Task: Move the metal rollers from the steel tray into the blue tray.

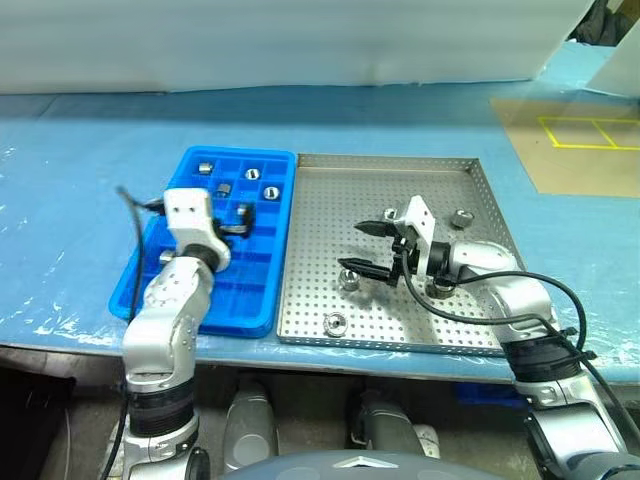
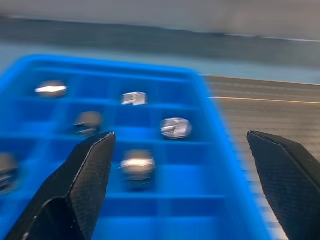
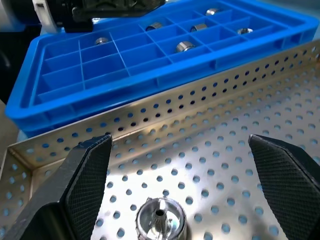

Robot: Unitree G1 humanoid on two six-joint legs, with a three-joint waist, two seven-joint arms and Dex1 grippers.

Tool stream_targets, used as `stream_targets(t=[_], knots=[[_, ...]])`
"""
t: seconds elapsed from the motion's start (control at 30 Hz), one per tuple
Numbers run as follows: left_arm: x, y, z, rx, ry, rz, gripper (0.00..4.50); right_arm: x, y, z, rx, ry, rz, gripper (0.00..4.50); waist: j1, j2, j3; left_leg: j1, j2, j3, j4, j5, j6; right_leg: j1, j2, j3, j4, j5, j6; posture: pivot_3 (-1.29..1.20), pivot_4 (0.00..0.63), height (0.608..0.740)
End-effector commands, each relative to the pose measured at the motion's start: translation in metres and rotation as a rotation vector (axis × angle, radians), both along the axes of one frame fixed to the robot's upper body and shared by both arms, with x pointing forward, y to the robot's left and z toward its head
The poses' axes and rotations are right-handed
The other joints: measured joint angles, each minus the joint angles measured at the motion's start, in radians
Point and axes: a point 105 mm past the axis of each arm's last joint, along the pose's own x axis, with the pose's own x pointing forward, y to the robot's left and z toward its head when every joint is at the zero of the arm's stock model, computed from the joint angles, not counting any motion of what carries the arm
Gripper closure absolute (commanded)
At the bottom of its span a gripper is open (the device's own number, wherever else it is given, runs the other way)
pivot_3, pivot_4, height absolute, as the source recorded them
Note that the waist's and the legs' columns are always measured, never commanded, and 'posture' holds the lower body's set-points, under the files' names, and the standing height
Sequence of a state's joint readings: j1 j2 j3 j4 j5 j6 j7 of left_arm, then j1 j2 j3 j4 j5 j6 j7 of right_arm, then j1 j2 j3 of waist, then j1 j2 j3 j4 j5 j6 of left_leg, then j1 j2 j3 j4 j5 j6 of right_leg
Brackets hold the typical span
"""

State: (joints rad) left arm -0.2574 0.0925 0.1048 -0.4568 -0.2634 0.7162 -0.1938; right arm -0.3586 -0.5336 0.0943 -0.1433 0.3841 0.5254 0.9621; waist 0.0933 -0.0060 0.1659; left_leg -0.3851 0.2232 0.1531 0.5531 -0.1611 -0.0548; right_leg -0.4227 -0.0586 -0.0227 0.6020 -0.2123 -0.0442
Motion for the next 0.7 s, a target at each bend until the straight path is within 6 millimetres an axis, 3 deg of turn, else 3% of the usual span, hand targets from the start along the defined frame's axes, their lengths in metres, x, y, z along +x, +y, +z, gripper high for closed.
stream_targets(t=[0.03,0.13,0.33,0.7], knots=[[-0.001,-0.031,0.016,0.023,-0.071,-0.232,0.06,-0.012,-0.006,0.014,0.014,-0.02,0.002,0.0,-0.008,0.0,0.0,0.001,0.0,0.0,0.0,0.0,0.0,0.0,0.0,0.0,0.0,0.0,0.0,-0.1,0.15,0.74],[-0.001,-0.05,0.012,0.079,-0.059,-0.418,0.06,-0.019,-0.012,0.012,-0.003,-0.008,-0.028,0.0,-0.025,0.0,0.0,0.002,0.0,0.0,-0.001,0.001,-0.001,0.0,0.001,0.001,0.001,0.0,0.0,-0.16,0.15,0.74],[-0.008,-0.064,-0.017,0.257,0.068,-0.71,0.06,-0.029,-0.023,0.006,-0.02,0.002,-0.107,0.0,-0.056,0.001,0.0,0.003,0.0,0.002,-0.001,0.001,-0.002,0.0,0.001,0.002,0.001,0.0,0.0,-0.26,0.15,0.74],[-0.012,-0.084,-0.033,0.368,0.134,-0.945,0.06,-0.042,-0.029,0.002,-0.025,0.02,-0.177,0.0,-0.082,0.001,-0.001,0.005,0.0,0.003,0.0,0.001,-0.002,0.002,0.001,0.004,0.002,0.0,0.0,-0.34,0.15,0.74]])
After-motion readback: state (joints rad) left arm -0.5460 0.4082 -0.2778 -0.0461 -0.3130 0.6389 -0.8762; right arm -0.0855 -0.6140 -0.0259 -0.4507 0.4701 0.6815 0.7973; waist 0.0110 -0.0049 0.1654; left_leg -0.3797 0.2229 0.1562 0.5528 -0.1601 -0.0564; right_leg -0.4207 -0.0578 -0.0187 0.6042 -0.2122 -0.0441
